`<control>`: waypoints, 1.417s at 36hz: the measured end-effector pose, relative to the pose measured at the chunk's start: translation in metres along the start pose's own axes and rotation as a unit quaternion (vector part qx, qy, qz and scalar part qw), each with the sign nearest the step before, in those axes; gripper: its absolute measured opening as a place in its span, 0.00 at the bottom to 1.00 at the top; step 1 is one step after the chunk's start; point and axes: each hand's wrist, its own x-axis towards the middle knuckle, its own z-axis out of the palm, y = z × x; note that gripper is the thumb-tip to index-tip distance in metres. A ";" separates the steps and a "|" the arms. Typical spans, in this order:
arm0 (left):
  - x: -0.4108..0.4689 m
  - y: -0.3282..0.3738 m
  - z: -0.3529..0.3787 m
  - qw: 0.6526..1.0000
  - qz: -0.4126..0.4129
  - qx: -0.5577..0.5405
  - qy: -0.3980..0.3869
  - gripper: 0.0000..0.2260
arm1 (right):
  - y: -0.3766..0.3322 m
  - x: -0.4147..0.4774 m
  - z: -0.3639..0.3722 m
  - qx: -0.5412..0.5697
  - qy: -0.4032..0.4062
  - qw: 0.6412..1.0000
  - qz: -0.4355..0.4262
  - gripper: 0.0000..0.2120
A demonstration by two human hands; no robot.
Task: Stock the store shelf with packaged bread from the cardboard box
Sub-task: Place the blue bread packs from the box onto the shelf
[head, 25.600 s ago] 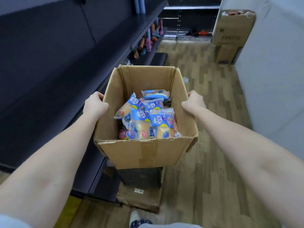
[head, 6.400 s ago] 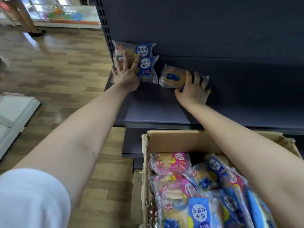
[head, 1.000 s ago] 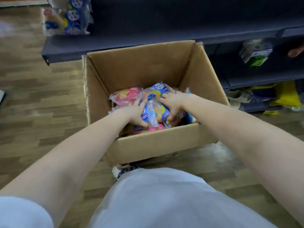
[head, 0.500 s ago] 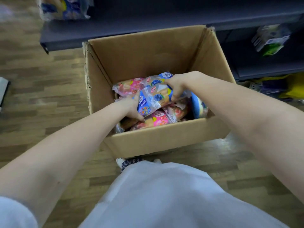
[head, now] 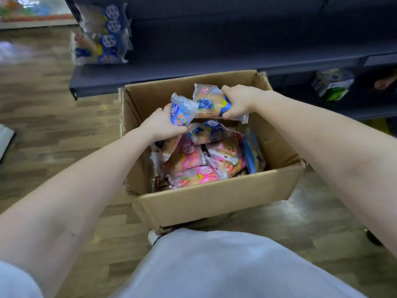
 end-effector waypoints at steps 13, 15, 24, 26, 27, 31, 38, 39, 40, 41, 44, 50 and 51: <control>0.023 0.022 -0.082 0.992 0.013 0.085 0.092 0.32 | -0.023 0.012 -0.044 0.071 0.280 0.947 0.137 0.36; 0.028 0.018 -0.088 0.986 -0.018 0.101 0.134 0.33 | -0.031 0.017 -0.045 0.097 0.288 0.940 0.158 0.40; 0.066 0.008 -0.117 0.978 -0.112 0.059 0.168 0.34 | -0.066 0.054 -0.040 0.103 0.279 0.930 0.217 0.42; 0.078 0.006 -0.121 0.981 -0.119 0.049 0.147 0.36 | -0.072 0.063 -0.040 0.094 0.276 0.928 0.230 0.42; 0.083 0.005 -0.124 0.982 -0.122 0.041 0.142 0.36 | -0.074 0.068 -0.040 0.089 0.277 0.928 0.233 0.43; 0.097 0.004 -0.124 0.986 -0.111 0.008 0.127 0.38 | -0.079 0.086 -0.040 0.075 0.269 0.928 0.245 0.42; 0.094 -0.011 -0.096 0.992 -0.044 0.117 0.020 0.37 | -0.075 0.097 -0.032 0.079 0.155 0.943 0.284 0.44; 0.092 -0.012 -0.095 0.992 -0.039 0.122 0.022 0.37 | -0.074 0.097 -0.031 0.079 0.149 0.943 0.288 0.44; 0.092 -0.014 -0.093 0.991 -0.036 0.122 0.026 0.37 | -0.074 0.097 -0.030 0.079 0.145 0.942 0.292 0.44; 0.091 -0.014 -0.093 0.992 -0.034 0.119 0.030 0.36 | -0.074 0.097 -0.030 0.079 0.143 0.941 0.295 0.45; 0.090 -0.014 -0.096 0.994 -0.024 0.096 0.044 0.36 | -0.074 0.095 -0.030 0.075 0.170 0.938 0.293 0.43; 0.085 -0.028 -0.109 0.986 0.031 0.082 0.139 0.37 | -0.077 0.084 -0.030 0.048 0.314 0.911 0.261 0.41; 0.084 -0.031 -0.112 0.983 0.044 0.079 0.160 0.38 | -0.077 0.084 -0.032 0.045 0.339 0.905 0.252 0.41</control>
